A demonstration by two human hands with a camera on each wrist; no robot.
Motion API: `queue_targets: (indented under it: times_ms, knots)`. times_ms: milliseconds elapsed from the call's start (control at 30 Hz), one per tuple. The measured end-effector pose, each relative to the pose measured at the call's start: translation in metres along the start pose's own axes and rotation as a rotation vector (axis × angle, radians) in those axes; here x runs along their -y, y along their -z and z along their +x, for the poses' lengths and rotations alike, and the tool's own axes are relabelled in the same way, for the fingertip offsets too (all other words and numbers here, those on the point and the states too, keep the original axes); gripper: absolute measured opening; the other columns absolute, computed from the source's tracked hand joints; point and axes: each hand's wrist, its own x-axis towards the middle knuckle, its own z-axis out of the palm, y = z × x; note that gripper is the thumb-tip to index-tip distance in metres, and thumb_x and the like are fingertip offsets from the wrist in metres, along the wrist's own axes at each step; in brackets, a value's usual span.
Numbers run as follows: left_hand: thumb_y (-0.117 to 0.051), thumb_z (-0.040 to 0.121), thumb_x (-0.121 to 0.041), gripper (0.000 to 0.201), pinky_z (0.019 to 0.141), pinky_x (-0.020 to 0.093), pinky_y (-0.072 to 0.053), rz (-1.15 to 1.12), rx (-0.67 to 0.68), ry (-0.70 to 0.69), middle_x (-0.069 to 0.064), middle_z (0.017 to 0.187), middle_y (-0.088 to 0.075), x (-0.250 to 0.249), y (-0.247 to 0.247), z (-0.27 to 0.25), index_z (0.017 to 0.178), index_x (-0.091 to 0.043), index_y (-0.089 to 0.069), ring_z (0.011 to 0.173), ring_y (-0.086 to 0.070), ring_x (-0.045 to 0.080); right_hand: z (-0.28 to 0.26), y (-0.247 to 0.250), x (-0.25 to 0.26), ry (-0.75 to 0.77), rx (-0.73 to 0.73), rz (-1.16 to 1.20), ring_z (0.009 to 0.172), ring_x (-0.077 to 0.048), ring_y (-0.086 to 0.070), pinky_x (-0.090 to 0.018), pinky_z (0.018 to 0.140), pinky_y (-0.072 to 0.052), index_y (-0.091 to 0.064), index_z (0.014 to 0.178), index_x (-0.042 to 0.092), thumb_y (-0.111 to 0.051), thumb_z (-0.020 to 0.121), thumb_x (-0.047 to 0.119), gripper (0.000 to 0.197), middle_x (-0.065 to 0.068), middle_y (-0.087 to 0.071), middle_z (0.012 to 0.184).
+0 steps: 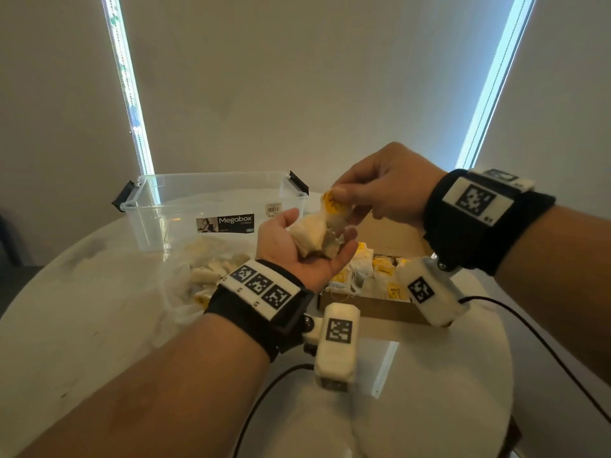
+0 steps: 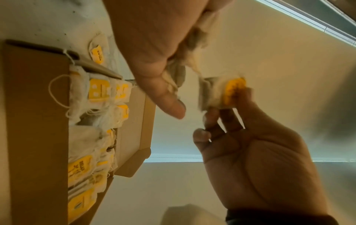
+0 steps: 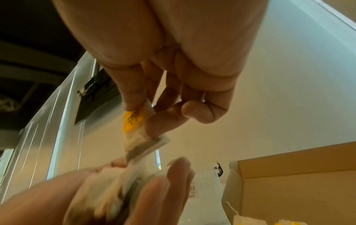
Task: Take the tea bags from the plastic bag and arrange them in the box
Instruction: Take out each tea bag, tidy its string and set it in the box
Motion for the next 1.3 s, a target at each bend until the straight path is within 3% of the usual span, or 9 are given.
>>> queue_targets:
  times_ms: [100, 200, 300, 367, 433, 700, 967, 1167, 1300]
  knots:
    - [-0.057, 0.09, -0.049, 0.057, 0.09, 0.046, -0.052, 0.043, 0.056, 0.027, 0.026, 0.11, -0.067, 0.001, -0.004, -0.004, 0.12, 0.0, -0.063, 0.1, -0.063, 0.037, -0.002, 0.006, -0.001, -0.037, 0.012, 0.057, 0.06, -0.003, -0.069, -0.017, 0.057, -0.051, -0.075, 0.085, 0.029, -0.069, 0.092, 0.029, 0.009, 0.01, -0.076, 0.076]
    - [-0.058, 0.095, -0.034, 0.036, 0.088, 0.033, -0.053, 0.143, 0.079, 0.071, 0.02, 0.099, -0.07, 0.003, -0.01, -0.004, 0.107, 0.0, -0.066, 0.079, -0.069, 0.025, -0.003, 0.007, -0.004, -0.067, -0.009, 0.089, 0.058, -0.004, -0.069, -0.02, 0.059, -0.053, -0.075, 0.09, 0.022, -0.07, 0.092, 0.028, 0.008, 0.007, -0.077, 0.075]
    - [-0.056, 0.097, -0.025, 0.024, 0.06, 0.026, -0.059, 0.238, -0.046, 0.118, 0.013, 0.075, -0.067, -0.001, -0.005, 0.002, 0.091, -0.003, -0.064, 0.061, -0.067, 0.019, -0.003, 0.013, -0.01, -0.121, -0.066, 0.225, 0.061, -0.008, -0.071, -0.028, 0.069, -0.055, -0.074, 0.097, 0.014, -0.071, 0.091, 0.022, 0.01, -0.001, -0.078, 0.08]
    - [-0.055, 0.098, -0.026, 0.02, 0.041, 0.022, -0.053, 0.332, -0.104, 0.113, 0.01, 0.078, -0.066, -0.008, 0.002, 0.002, 0.094, -0.008, -0.064, 0.057, -0.065, 0.017, -0.002, 0.019, -0.018, -0.162, -0.092, 0.201, 0.061, -0.009, -0.072, -0.027, 0.068, -0.054, -0.073, 0.097, 0.013, -0.073, 0.09, 0.018, 0.009, -0.002, -0.078, 0.08]
    - [-0.053, 0.099, -0.026, 0.019, 0.036, 0.019, -0.048, 0.458, -0.145, 0.093, 0.009, 0.081, -0.065, -0.014, 0.007, 0.001, 0.099, -0.011, -0.064, 0.056, -0.063, 0.015, 0.0, 0.022, -0.029, -0.211, -0.055, 0.084, 0.062, -0.009, -0.073, -0.025, 0.066, -0.053, -0.072, 0.093, 0.014, -0.076, 0.087, 0.015, 0.008, -0.001, -0.077, 0.077]
    - [-0.058, 0.098, -0.022, 0.02, 0.033, 0.02, -0.042, 0.997, -0.226, 0.064, 0.015, 0.091, -0.068, -0.005, 0.008, -0.003, 0.109, -0.009, -0.068, 0.051, -0.062, 0.017, 0.021, 0.002, -0.072, -0.386, 0.159, -0.193, 0.066, -0.008, -0.075, -0.024, 0.069, -0.053, -0.069, 0.097, 0.014, -0.073, 0.089, 0.01, 0.01, -0.001, -0.078, 0.082]
    - [-0.065, 0.094, -0.019, 0.023, 0.038, 0.023, -0.045, 1.079, -0.249, 0.087, 0.019, 0.103, -0.07, 0.007, 0.021, 0.008, 0.115, -0.009, -0.065, 0.053, -0.066, 0.02, 0.037, -0.031, -0.098, -0.481, 0.268, -0.239, 0.064, -0.008, -0.074, -0.022, 0.058, -0.054, -0.073, 0.098, 0.013, -0.072, 0.09, 0.014, 0.008, -0.003, -0.078, 0.085]
    - [-0.063, 0.095, -0.02, 0.018, 0.037, 0.022, -0.045, 1.047, -0.217, 0.128, 0.02, 0.11, -0.069, 0.006, 0.021, 0.009, 0.109, -0.01, -0.068, 0.054, -0.066, 0.019, 0.048, -0.044, -0.097, -0.453, 0.316, -0.557, 0.082, -0.016, -0.071, -0.032, 0.08, -0.06, -0.07, 0.097, 0.018, -0.079, 0.083, 0.039, 0.027, 0.0, -0.074, 0.087]
    - [-0.061, 0.097, -0.019, 0.017, 0.034, 0.021, -0.043, 1.068, -0.126, 0.103, 0.018, 0.103, -0.069, 0.006, 0.018, 0.005, 0.106, -0.008, -0.068, 0.052, -0.063, 0.018, 0.048, -0.032, -0.079, -0.474, 0.308, -0.581, 0.078, -0.018, -0.074, -0.035, 0.079, -0.062, -0.07, 0.102, 0.015, -0.079, 0.083, 0.038, 0.031, -0.002, -0.075, 0.088]
